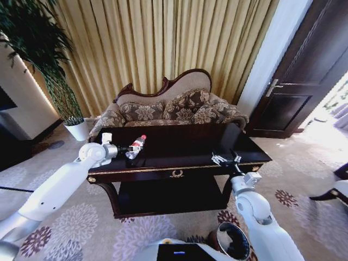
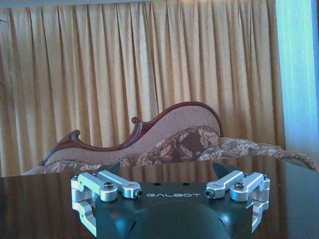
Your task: Move to the front of the table and place the trash on the table into the trash bin.
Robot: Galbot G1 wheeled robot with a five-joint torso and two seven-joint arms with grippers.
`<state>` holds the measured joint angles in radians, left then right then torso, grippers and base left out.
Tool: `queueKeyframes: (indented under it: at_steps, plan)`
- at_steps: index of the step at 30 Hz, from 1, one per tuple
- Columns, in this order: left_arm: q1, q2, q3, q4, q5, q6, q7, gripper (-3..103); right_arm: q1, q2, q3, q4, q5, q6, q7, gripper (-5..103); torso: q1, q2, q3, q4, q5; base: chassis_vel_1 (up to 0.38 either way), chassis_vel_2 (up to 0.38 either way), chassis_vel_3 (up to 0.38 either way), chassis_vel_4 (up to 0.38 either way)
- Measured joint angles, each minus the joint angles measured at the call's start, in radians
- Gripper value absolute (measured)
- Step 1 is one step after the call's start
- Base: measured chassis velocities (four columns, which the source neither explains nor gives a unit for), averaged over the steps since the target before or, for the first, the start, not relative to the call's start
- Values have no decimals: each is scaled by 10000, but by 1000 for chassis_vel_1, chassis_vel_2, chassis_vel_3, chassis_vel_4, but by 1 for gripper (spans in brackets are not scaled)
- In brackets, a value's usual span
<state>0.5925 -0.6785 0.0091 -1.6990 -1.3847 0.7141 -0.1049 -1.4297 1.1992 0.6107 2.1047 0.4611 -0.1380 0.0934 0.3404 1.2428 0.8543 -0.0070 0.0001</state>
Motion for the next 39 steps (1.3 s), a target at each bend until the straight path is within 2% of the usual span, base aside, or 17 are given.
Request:
queueKeyframes:
  at_steps: [4,11,17,25,26,27,30,31,32,33,35,36,39]
  plan:
    - [27,43,10,-19,-23,0,-175,100,1,17,-96,-53,-56,57,-17,100,0,0,0,1,1,0,0,0,0]
    - [53,49,53,91,-57,1,-398,100,-10,22,-125,-73,-72,108,-32,100,0,0,0,0,1,0,0,0,0]
    - [-13,6,146,108,-89,-7,-924,100,-44,48,-143,-111,-152,160,-53,100,0,0,-1,0,1,0,0,0,0]
    - [-22,-30,124,110,-82,5,-944,100,-26,98,-201,-152,-216,175,-52,100,0,-1,0,0,0,0,0,0,0]
    - [-10,-37,117,112,-75,5,-941,103,-27,101,-209,-155,-227,176,-52,100,0,-1,0,1,0,0,0,0,0]
    - [1,-49,105,114,-43,3,-936,95,-30,117,-222,-166,-244,177,-50,100,0,0,-1,0,1,0,0,0,0]
    - [11,-51,96,99,66,-2,-904,90,-37,134,-235,-182,-255,178,-48,100,0,-1,-1,0,1,0,0,0,0]
    - [18,-47,96,80,204,-10,-854,85,-41,144,-243,-190,-263,178,-47,100,0,-1,-1,-1,1,0,0,0,0]
    - [53,-37,93,67,709,-15,-601,80,-41,162,-251,-199,-280,178,-47,100,1,-1,-1,-1,2,0,0,0,0]
    - [53,-37,93,67,709,-15,-601,80,-41,162,-251,-199,-280,178,-47,100,1,-1,-1,-1,2,0,0,0,0]
    - [161,-22,55,30,1104,1,-325,68,-32,178,-258,-206,-285,179,-43,100,1,-1,0,2,0,0,0,0,0]
    - [161,-22,55,30,1104,1,-325,68,-32,178,-258,-206,-285,179,-43,100,1,-1,0,2,0,0,0,0,0]
    - [296,-23,-20,-52,1172,-24,-249,55,-16,166,-256,-230,-284,179,-42,100,0,-1,-1,2,0,0,0,0,0]
